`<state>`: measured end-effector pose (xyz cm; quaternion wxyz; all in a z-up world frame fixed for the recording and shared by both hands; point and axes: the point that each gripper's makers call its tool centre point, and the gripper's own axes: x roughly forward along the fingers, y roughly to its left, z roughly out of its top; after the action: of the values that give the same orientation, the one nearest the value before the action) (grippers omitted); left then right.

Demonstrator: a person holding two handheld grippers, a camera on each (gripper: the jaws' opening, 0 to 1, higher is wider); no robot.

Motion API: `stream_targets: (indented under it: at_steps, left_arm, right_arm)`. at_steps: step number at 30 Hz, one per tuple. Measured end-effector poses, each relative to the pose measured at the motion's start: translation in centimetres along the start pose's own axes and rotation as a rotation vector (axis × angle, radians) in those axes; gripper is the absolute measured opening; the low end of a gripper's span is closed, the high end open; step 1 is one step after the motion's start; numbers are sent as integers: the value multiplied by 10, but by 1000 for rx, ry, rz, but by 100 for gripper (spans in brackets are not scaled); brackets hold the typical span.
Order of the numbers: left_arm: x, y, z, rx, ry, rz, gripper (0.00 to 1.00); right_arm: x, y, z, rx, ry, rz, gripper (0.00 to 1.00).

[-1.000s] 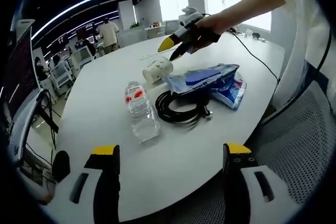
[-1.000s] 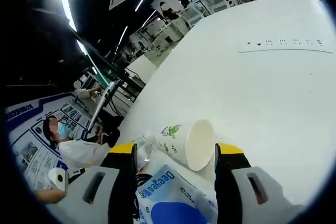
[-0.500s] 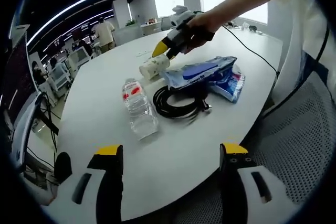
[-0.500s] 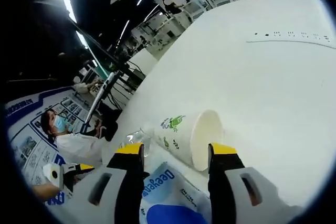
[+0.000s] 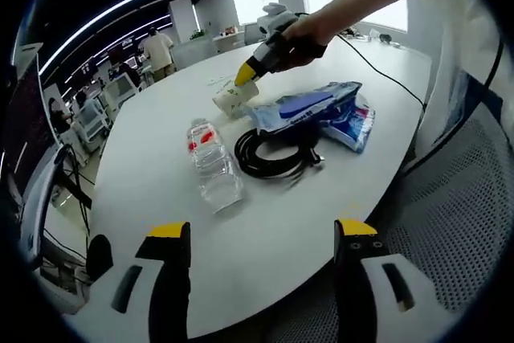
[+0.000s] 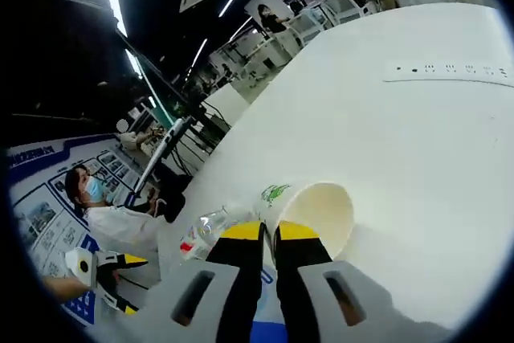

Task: Arrange the tabletop items into an orderly group along one side of the table until the central work area is clear of visible clutter.

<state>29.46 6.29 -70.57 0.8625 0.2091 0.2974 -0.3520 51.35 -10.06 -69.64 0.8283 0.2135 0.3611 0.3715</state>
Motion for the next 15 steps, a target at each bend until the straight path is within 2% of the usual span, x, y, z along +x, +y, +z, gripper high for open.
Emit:
stream_targets:
  at_steps: [1,5,15]
  left_arm:
    - [0,0,0,0,-1,1,74]
    - [1,-1,0,8,4,-1,73]
    - [0,0,0,16,1,2,72]
  right_arm:
    - [-1,1,2,-7,3,-11,0]
    - [-7,9,5,-44,14,21,0]
    - [-41,0,21,-64,-8,5,0]
